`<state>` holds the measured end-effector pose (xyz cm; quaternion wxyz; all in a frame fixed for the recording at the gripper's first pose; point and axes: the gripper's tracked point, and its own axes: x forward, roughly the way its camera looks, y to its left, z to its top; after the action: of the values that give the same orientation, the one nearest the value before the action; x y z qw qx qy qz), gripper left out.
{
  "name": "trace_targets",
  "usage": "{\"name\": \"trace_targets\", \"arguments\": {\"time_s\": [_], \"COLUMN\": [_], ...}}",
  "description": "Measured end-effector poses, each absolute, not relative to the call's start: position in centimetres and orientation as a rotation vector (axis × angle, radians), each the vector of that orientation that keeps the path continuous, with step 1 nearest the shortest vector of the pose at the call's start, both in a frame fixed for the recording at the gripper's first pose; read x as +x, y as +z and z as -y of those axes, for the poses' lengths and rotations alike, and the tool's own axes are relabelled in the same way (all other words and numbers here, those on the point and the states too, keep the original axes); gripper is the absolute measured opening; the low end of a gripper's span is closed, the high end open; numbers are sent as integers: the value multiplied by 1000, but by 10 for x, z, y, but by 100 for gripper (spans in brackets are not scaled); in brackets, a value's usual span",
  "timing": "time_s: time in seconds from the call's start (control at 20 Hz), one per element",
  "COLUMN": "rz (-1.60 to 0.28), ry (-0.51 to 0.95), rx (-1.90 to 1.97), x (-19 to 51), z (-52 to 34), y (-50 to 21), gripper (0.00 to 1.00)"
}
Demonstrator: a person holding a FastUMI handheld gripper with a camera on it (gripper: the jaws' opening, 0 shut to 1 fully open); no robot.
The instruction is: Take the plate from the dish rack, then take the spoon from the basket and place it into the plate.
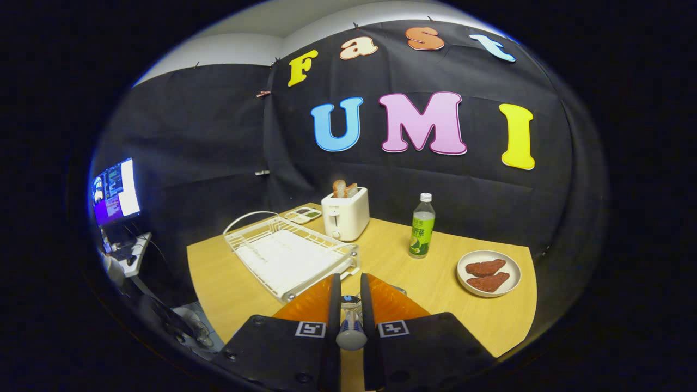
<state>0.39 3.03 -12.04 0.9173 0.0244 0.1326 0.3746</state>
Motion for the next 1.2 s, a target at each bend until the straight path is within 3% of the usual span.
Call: {"name": "trace_targets", "arguments": {"time_s": [0.6,1.2], "rz": [-449,-588], "ry": [1026,1005], "rx": [6,-94], "x": [-75,-81], "z": [-99,-84], "y": [-207,-274], "gripper": [20,21]}}
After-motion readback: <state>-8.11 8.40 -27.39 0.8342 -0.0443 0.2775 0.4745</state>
